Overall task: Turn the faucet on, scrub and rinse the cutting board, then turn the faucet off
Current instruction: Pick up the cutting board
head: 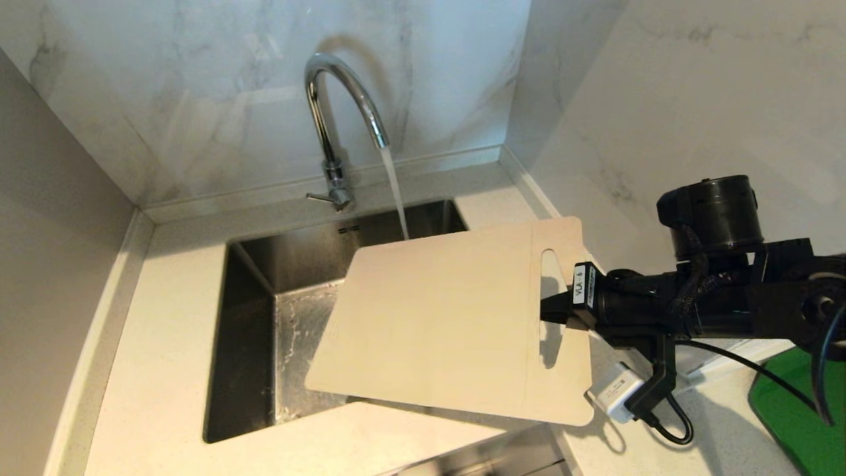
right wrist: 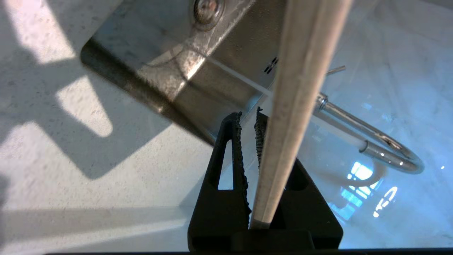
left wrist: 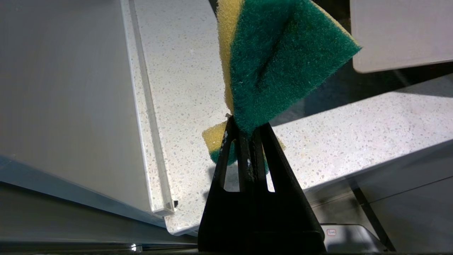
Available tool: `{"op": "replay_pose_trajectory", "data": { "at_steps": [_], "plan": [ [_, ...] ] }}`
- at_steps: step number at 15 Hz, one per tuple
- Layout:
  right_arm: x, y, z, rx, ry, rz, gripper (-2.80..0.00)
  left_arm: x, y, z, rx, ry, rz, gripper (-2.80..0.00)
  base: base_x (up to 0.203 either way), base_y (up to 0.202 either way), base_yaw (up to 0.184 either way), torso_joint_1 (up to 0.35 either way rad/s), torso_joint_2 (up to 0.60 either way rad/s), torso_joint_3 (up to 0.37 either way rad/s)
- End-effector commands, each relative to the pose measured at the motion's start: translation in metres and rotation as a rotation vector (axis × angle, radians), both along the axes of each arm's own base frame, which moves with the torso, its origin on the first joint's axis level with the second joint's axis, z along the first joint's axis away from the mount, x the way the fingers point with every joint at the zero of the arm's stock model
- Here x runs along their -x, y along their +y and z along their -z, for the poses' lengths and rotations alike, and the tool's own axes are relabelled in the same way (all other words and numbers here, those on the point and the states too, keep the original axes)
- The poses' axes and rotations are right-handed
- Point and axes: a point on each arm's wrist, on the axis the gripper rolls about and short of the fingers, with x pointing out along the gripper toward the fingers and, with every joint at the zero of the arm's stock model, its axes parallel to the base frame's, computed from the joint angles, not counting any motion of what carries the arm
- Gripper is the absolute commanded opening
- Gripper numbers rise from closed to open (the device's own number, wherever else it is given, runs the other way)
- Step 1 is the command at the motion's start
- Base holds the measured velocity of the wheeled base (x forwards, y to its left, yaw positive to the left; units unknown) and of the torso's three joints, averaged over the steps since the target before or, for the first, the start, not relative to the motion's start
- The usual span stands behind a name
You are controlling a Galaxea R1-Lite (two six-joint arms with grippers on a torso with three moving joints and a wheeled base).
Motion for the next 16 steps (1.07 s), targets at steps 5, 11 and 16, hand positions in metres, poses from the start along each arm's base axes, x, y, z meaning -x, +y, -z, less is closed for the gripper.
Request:
{"op": "replay_pose_trajectory", "data": {
  "at_steps": [5, 11, 16],
  "plan": [
    [-0.009, 0.001, 0.002, -0.004, 0.069, -0.064, -2.8, 0.0, 0.0, 0.0, 0.0, 0.003, -0.001, -2.8, 0.0, 0.0, 0.0, 0.0, 0.0, 0.0],
    [-0.003, 0.011, 0.002, -0.039, 0.095, -0.152, -2.8, 0.0, 0.0, 0.0, 0.0, 0.003, -0.001, -2.8, 0.0, 0.0, 0.0, 0.0, 0.0, 0.0],
    [0.008, 0.016, 0.001, -0.057, 0.139, -0.205, -2.8, 0.0, 0.0, 0.0, 0.0, 0.003, -0.001, -2.8, 0.0, 0.0, 0.0, 0.0, 0.0, 0.0]
  ]
}}
